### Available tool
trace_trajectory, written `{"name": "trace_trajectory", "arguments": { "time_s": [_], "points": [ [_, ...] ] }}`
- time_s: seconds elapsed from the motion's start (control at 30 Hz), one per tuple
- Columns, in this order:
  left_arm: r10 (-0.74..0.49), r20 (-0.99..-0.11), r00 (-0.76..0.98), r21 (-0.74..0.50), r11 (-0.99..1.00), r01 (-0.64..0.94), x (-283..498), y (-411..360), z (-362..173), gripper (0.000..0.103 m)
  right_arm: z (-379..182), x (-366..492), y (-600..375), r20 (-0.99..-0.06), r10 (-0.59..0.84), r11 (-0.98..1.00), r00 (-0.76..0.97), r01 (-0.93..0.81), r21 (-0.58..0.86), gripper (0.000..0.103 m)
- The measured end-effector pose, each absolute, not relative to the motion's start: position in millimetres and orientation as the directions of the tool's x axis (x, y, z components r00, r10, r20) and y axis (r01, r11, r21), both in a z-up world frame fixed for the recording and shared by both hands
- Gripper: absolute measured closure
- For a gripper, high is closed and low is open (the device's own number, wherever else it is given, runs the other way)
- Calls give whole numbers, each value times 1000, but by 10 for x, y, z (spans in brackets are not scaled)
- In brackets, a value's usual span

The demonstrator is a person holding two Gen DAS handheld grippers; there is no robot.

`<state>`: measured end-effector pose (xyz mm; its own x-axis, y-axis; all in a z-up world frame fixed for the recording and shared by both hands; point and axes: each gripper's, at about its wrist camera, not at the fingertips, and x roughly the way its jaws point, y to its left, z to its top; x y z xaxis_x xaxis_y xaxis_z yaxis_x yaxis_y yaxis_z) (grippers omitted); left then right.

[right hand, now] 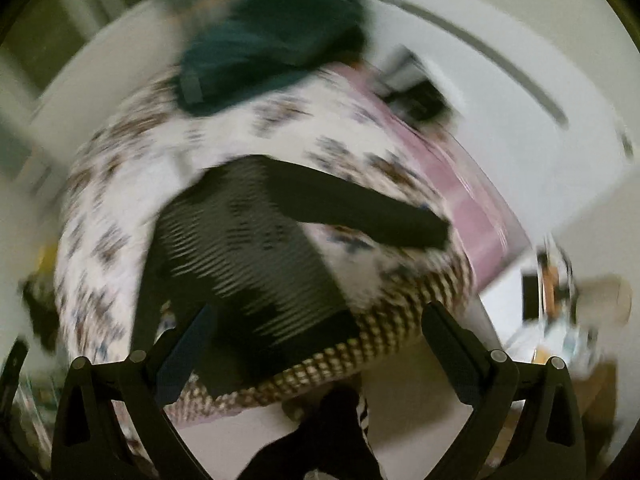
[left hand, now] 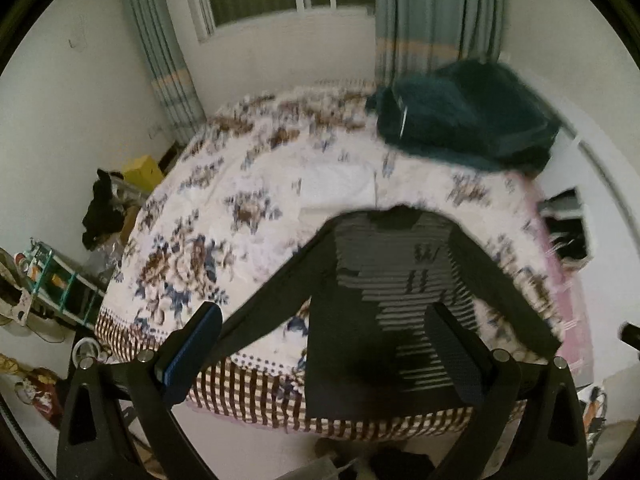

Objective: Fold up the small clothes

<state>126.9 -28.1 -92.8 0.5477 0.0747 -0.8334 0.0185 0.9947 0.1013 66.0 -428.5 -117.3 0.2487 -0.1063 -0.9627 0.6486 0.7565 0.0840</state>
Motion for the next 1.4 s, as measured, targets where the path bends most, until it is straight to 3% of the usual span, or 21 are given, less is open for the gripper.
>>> {"name": "trace_trajectory", "arguments": {
  "time_s": [0.03,0.1,0.13,0.4,0.53,0.67,0.73,0.8,0.93,0.97,1.03,1.07,1.4],
  "points": [
    [84,-843,531,108,994,14,1360,-325,-1087,0,-1398,634,-4574,-972,-101,710,212,700,79,8],
    [114,-856,505,132,991,-1,1533,-428,-1390,0,-1861,424,-5087,-984,-86,622,159,779,71,39],
    [131,-859,495,146,989,-7,1617,-489,-1552,0,-2091,345,-5376,-989,-64,571,136,817,76,41],
    [297,-879,374,296,953,-63,2234,-992,-2932,0,-4205,19,-7231,-990,58,257,126,957,137,41],
    [319,-892,320,324,945,-39,2452,-1264,-3569,0,-5096,66,-7601,-980,126,161,152,972,171,41],
    [310,-905,292,331,943,23,2554,-1584,-4119,0,-5800,33,-7628,-974,228,103,6,994,30,41],
    [290,-921,258,311,950,41,2582,-1691,-4358,0,-6096,-90,-7593,-951,298,-18,84,996,82,41],
    [276,-934,225,295,954,53,2580,-1788,-4588,0,-6236,-159,-7606,-945,269,-109,185,981,161,32],
    [259,-945,199,279,957,76,2622,-1979,-4880,0,-6280,-250,-7593,-947,118,-210,299,939,271,30],
    [257,-946,196,276,958,79,2633,-2007,-4922,0,-6252,-245,-7570,-945,82,-211,316,932,293,34],
    [257,-946,198,277,958,79,2678,-2053,-4963,0,-6158,-197,-7528,-945,17,-177,327,931,319,67],
    [256,-946,201,277,958,79,2700,-2068,-4972,0,-6111,-140,-7524,-946,3,-155,325,934,321,94],
    [230,-931,283,259,963,72,2959,-2173,-4787,0,-4946,380,-7922,-832,-237,144,502,865,481,94]
  ]
}}
